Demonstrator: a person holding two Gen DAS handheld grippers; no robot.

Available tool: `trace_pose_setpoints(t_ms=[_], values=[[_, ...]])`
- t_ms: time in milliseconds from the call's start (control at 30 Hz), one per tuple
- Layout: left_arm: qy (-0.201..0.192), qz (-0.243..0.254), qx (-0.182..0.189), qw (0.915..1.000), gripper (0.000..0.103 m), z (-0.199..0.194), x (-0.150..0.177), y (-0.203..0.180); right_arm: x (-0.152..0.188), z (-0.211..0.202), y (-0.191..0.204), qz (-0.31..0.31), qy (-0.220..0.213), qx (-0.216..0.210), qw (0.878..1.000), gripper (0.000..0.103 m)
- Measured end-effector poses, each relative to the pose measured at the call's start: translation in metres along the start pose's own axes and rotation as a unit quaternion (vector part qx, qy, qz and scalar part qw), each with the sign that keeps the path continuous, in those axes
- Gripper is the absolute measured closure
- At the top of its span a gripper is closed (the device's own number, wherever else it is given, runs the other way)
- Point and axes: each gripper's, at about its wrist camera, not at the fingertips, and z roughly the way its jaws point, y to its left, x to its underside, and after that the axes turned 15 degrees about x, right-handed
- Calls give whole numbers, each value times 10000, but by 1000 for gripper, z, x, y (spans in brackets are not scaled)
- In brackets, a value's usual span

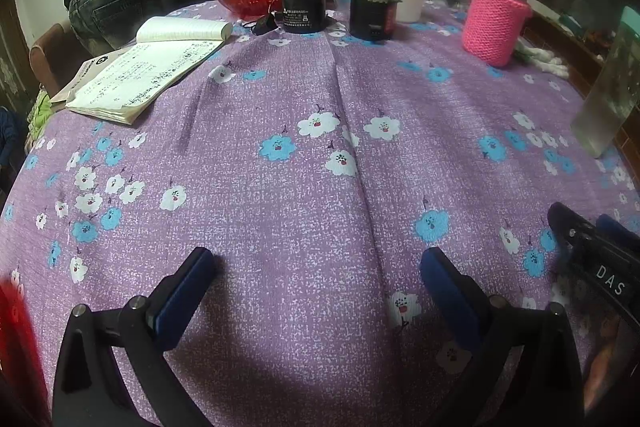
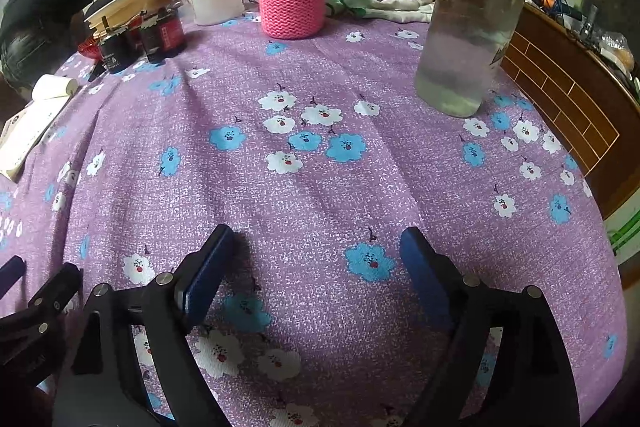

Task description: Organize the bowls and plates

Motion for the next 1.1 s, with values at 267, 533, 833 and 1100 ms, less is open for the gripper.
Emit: trace_pose_setpoints(t_ms=[267,533,833,1100], values=[[12,21,13,10000,1,-1,0,0,2,-11,0,78,-226,-570,9981,17],[-57,216,-447,9987,1,-16,7,-4,11,-44,11,25,-817,-894,9926,17],[-976,165,-923,9908,1,-116,18,12,28,-120,23,-172,-2085,-1319,9689,17],[-1585,-491,-1518,9744,1,-232,54,62,54,-208,62,-419,-2521,-2598,9312,17]])
